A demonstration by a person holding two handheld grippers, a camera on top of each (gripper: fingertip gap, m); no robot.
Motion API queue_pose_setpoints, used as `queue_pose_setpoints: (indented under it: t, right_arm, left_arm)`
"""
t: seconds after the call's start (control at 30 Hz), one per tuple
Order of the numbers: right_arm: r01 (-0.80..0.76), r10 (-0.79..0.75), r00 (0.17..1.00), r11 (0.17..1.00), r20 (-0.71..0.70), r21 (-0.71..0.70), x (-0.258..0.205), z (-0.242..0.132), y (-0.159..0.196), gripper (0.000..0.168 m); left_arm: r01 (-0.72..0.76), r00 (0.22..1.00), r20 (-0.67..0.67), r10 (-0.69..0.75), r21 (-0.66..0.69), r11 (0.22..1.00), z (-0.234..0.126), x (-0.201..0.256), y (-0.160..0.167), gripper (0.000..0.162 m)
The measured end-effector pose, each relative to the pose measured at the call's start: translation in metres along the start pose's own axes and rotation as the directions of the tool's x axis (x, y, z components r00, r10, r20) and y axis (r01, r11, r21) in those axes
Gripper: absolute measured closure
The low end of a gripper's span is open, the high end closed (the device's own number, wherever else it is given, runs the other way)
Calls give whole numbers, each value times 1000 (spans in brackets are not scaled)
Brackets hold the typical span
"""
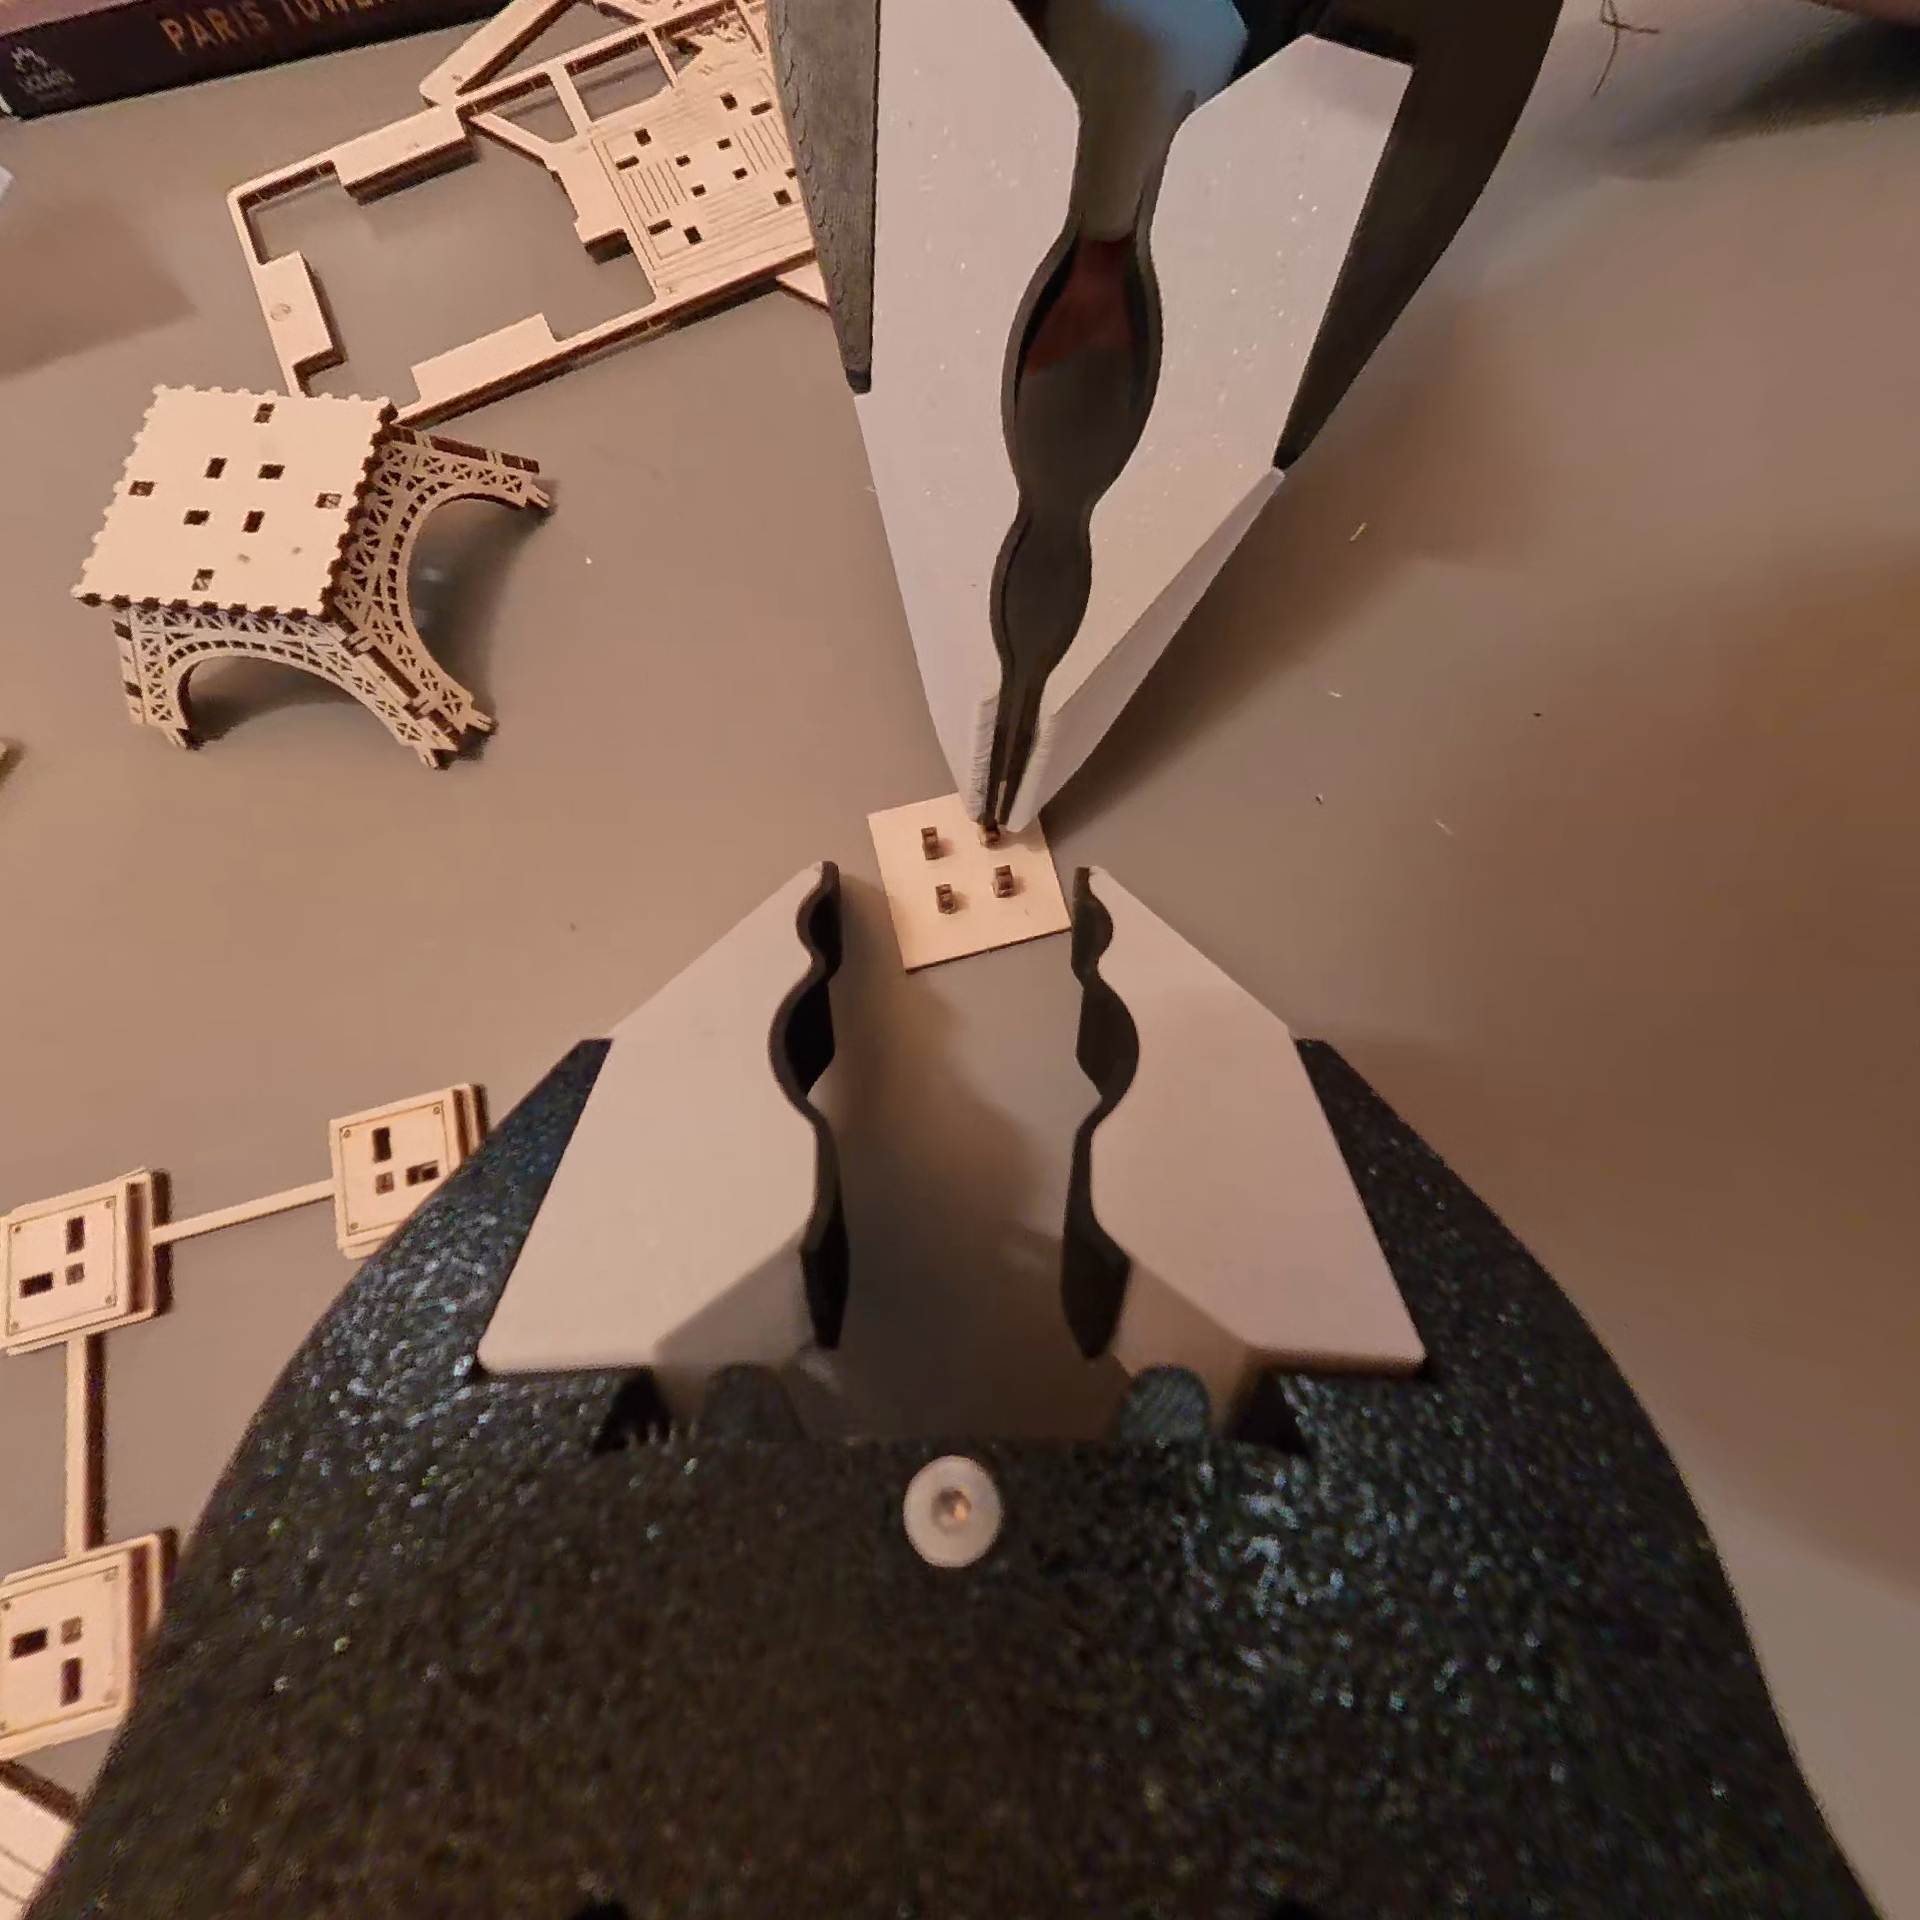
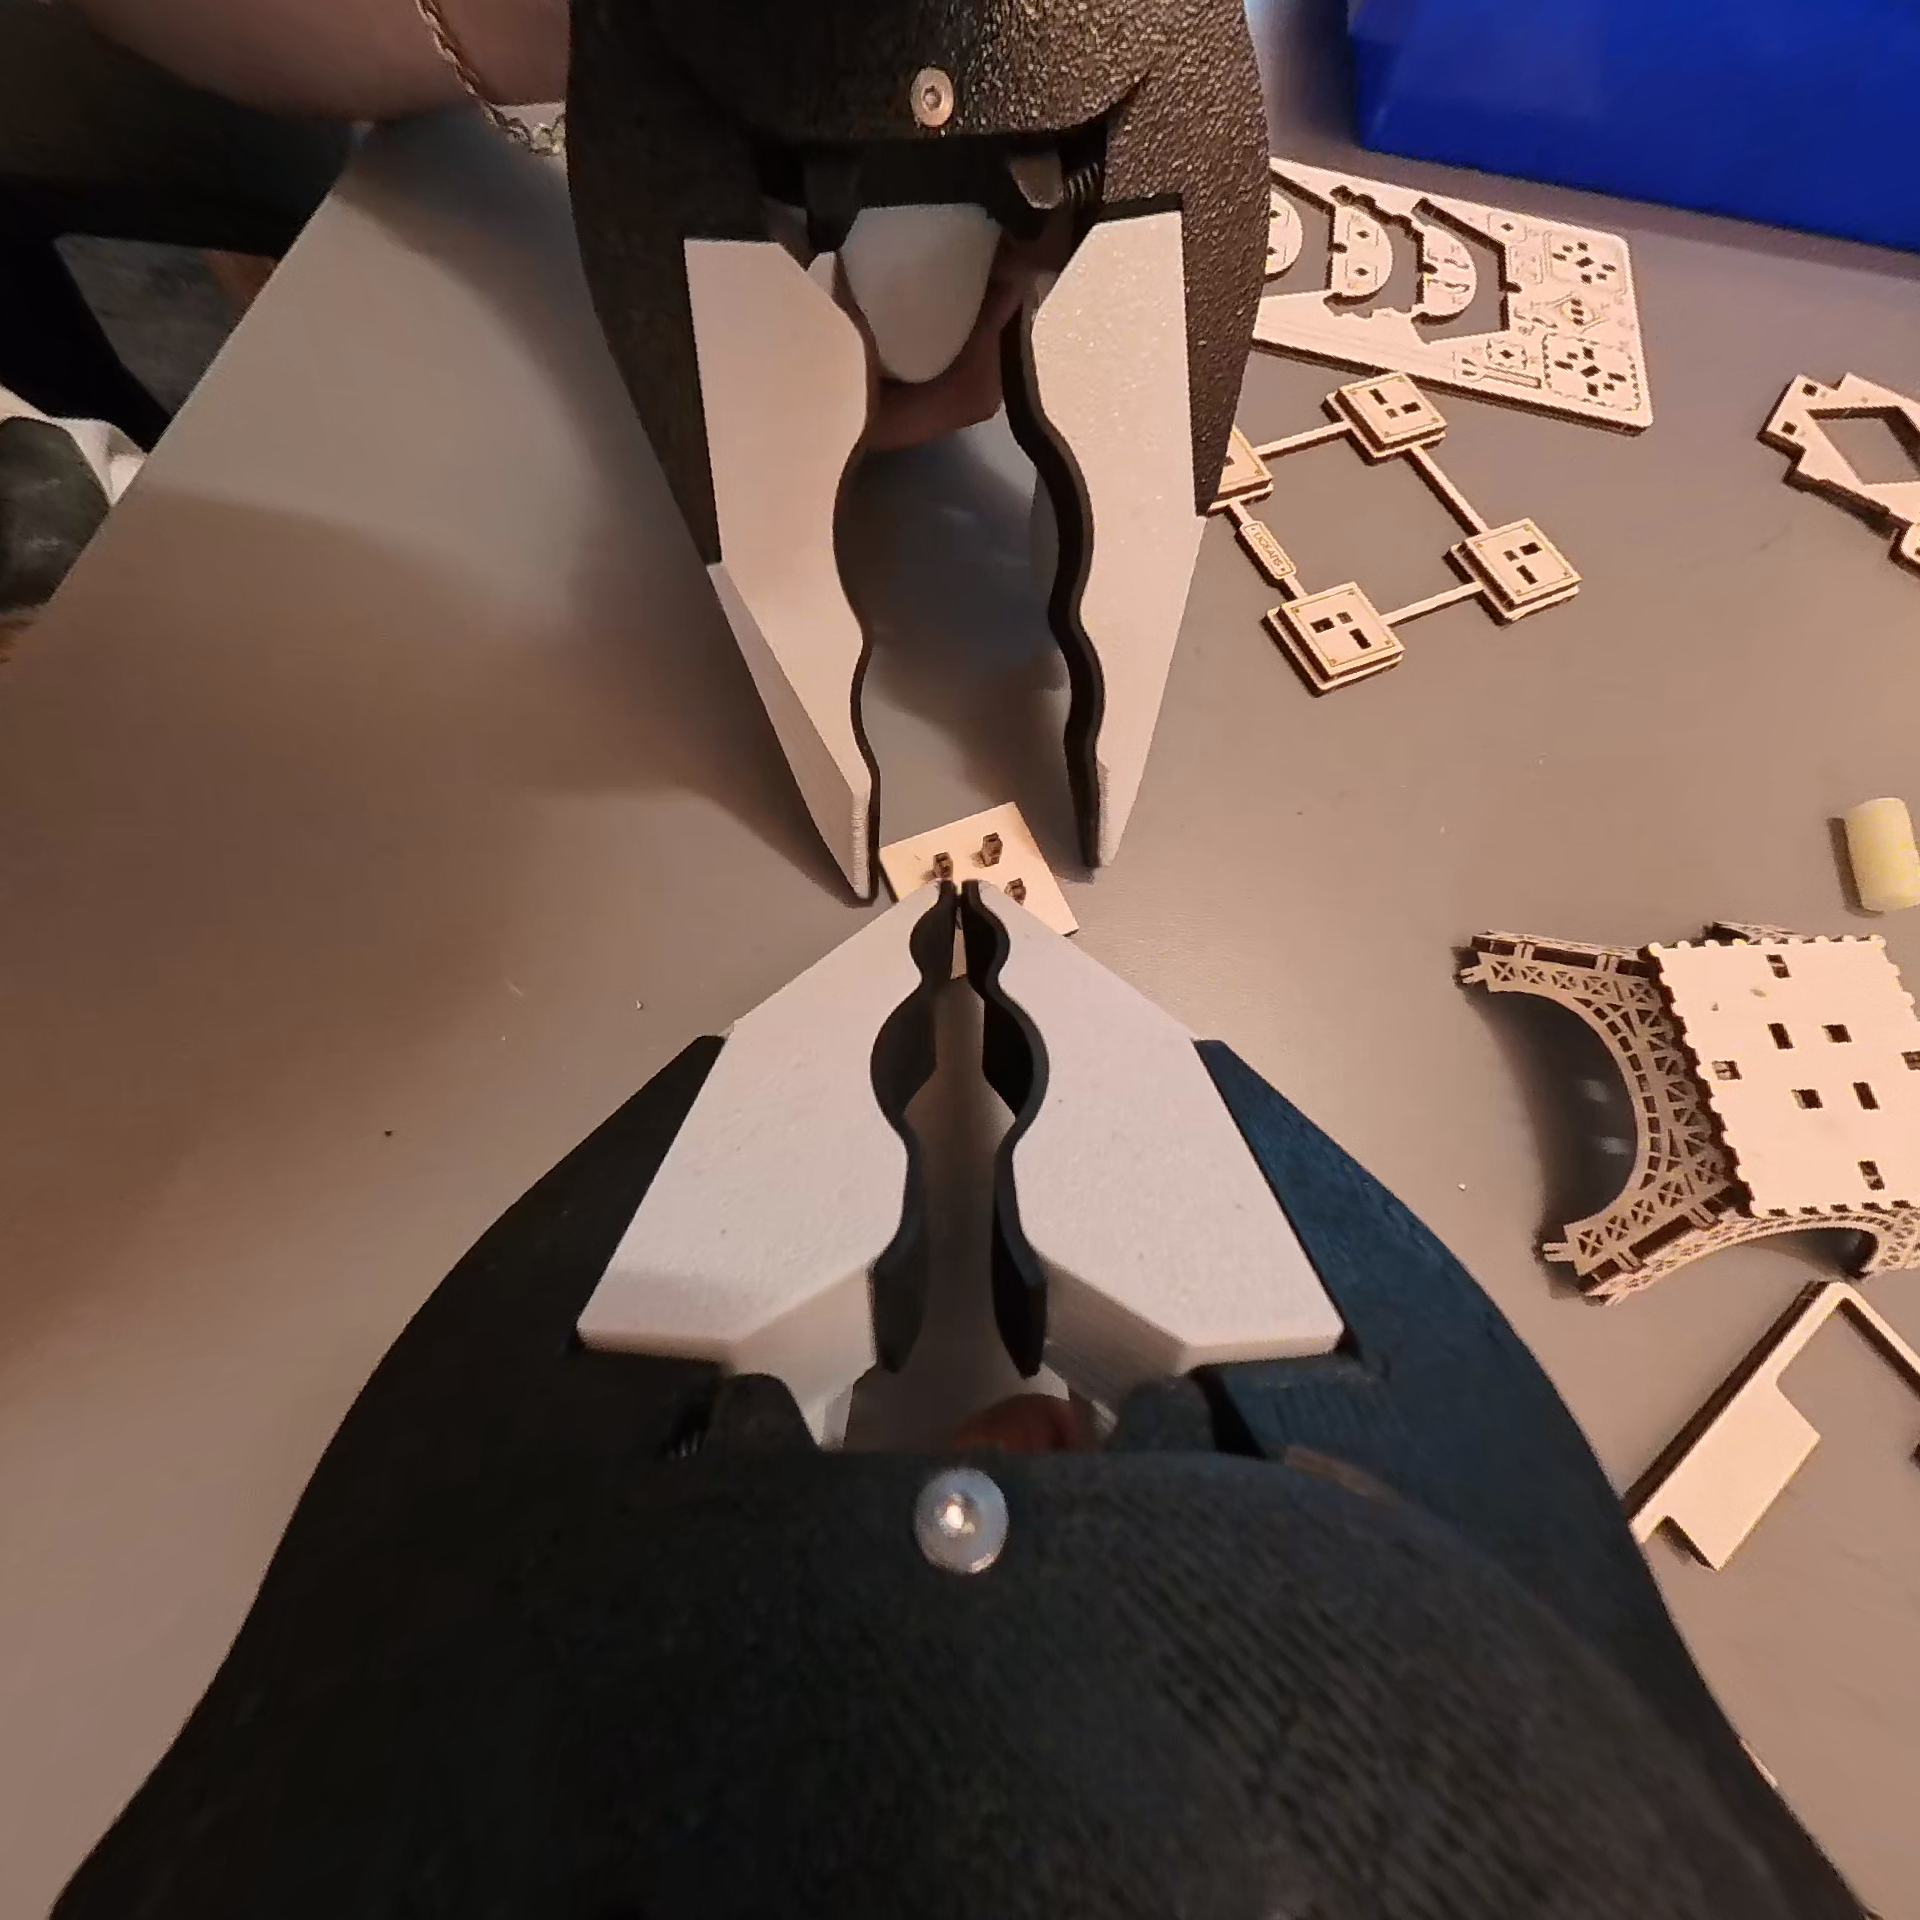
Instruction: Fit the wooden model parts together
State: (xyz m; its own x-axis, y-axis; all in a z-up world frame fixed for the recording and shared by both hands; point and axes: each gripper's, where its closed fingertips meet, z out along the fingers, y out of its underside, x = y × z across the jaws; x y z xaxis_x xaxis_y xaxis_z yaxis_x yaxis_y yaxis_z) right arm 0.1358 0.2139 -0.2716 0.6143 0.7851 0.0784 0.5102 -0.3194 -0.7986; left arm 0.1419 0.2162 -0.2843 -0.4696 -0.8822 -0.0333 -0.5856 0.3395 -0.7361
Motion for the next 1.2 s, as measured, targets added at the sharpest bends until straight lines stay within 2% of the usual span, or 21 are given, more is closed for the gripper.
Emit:
queue_pose_setpoints:
  t: [0.1, 0.3, 0.57, 1.2]
  right_arm:
    - [7, -7, 1000, 1000, -2, 2, 1, 0, -1, 168]
    - [32, -31, 999, 999, 17, -14, -1, 3, -1, 168]
    - [9, -9, 997, 1000, 73, -7, -1, 2, 0, 168]
    - [-24, 25, 994, 1000, 103, -12, -1, 1, 1, 168]
  left_arm:
    - [9, 1000, -2, -9, -2, 1000, 1, -1, -1, 118]
    - [13, 999, -33, -13, -3, 1000, 4, 3, -3, 131]
    - [14, 998, -57, -15, -3, 1000, 6, 1, -3, 131]
    - [11, 998, -64, -11, -1, 1000, 6, 1, -4, 131]
